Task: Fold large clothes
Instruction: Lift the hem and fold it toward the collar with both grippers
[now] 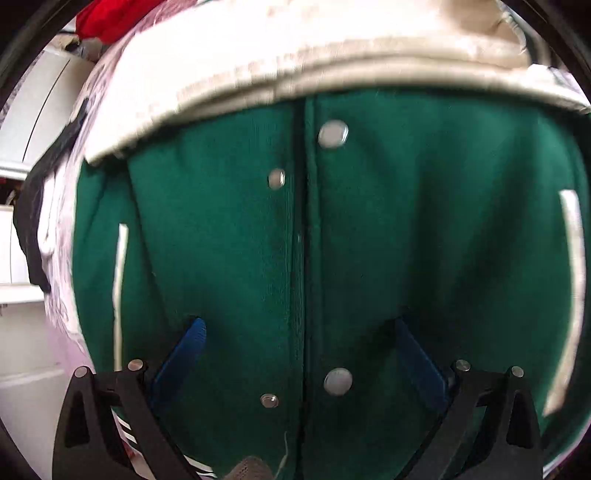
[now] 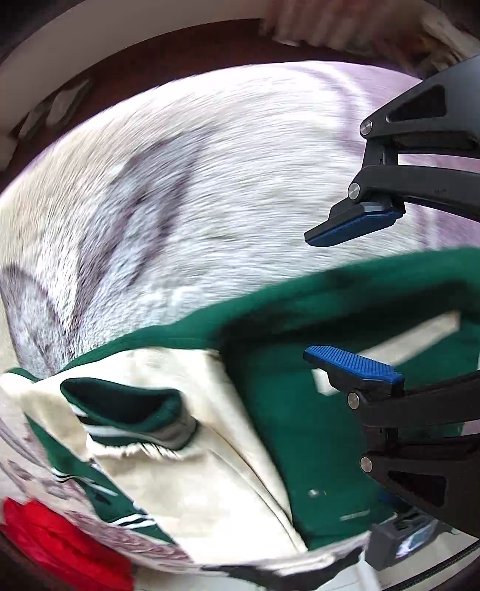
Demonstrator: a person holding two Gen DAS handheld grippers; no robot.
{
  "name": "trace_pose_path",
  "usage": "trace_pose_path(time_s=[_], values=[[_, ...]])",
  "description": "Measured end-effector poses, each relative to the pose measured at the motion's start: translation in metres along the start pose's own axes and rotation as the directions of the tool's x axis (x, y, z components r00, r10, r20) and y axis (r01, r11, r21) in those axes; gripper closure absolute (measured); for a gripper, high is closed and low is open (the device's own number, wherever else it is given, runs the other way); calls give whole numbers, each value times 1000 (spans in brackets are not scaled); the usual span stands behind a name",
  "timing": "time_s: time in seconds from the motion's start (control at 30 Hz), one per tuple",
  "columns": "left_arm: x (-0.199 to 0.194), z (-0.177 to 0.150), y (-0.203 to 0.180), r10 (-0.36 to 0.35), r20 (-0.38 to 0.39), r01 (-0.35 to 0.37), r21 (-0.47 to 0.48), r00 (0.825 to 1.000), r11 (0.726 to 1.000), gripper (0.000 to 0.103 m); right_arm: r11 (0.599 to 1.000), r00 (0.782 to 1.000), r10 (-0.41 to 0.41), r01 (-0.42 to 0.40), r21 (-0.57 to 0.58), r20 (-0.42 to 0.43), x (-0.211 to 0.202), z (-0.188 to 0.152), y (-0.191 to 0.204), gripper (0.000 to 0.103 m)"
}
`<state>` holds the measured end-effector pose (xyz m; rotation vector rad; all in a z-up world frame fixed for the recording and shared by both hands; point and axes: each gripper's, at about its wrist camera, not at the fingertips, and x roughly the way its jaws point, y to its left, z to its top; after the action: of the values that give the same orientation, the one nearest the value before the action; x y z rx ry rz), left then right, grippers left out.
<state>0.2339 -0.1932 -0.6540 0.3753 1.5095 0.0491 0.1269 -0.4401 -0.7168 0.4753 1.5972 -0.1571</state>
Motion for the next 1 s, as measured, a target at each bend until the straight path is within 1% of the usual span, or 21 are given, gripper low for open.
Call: trace_pose_path(time_s=[0.07,0.1,0.13,0.17,0.27,0.33,0.37,0.4,0.47,0.5,0.53,0.6,0.67,0.73,0.77,0.8,0.83,0.9,0.93,0.97,1.0], values=[[3,1,7,-13,1,13,-31,1000,999,0,995,999,3,-7,-96,-40,18,28,4,45],[4,1,6,-8,0,8,-32,1000,999,0,990,999,-15,8,-140,-49,26,38,8,52],[4,2,5,7,0,-7,-26,1000,1000,0,986,999,-44,41,-163,-20,27,46,7,69],[3,1,2,17,0,-17,-23,1000,1000,0,984,998,-54,56,-168,13,25,53,3,69],[1,5,-9,47,-14,-47,-19,999,999,0,999,999,41,-40,-26,15,24,64,-27,69],[0,8,-5,36,-36,-37,-39,999,999,0,1000,999,26,-26,-13,32,22,60,-31,69],[-1,11,-1,18,-50,-21,-53,999,998,0,1000,1000,10,-10,-3,22,20,56,-29,69],[-4,15,8,2,-58,-6,-67,998,998,0,1000,1000,11,-11,16,-6,18,54,-29,65],[-20,19,36,5,-29,-8,-104,1000,995,0,996,997,65,-63,61,-44,10,44,-31,63],[-26,23,52,22,-6,-23,-123,1000,992,0,994,995,86,-82,73,-42,2,38,-31,55],[-35,27,75,68,25,-64,-147,997,987,0,995,996,78,-76,71,-32,-6,31,-28,50],[-39,36,118,172,64,-158,-177,983,971,0,998,999,40,-40,52,-6,-18,16,-16,49],[-21,51,168,313,80,-295,-177,947,939,0,999,1000,13,-13,34,7,-26,0,-3,49],[6,64,206,386,61,-373,-162,920,914,0,1000,1000,6,-6,30,10,-29,-10,14,49],[24,71,228,433,46,-423,-146,900,894,0,1000,1000,-4,3,30,10,-28,-13,23,49],[34,73,244,441,33,-433,-142,897,890,0,999,1000,-12,12,30,5,-27,-17,33,49],[51,80,267,388,10,-383,-148,921,912,0,999,1000,-14,14,35,2,-25,-20,41,49],[64,77,288,301,-27,-301,-181,953,936,0,999,1000,-20,20,38,4,-23,-24,55,49],[72,79,301,293,-21,-291,-199,956,936,0,999,999,-32,32,39,7,-22,-28,61,49],[78,79,310,343,-30,-341,-213,939,916,0,998,999,-40,39,41,7,-21,-33,64,49],[89,82,327,345,-47,-346,-240,937,907,0,998,999,-44,44,45,1,-20,-37,66,49]])
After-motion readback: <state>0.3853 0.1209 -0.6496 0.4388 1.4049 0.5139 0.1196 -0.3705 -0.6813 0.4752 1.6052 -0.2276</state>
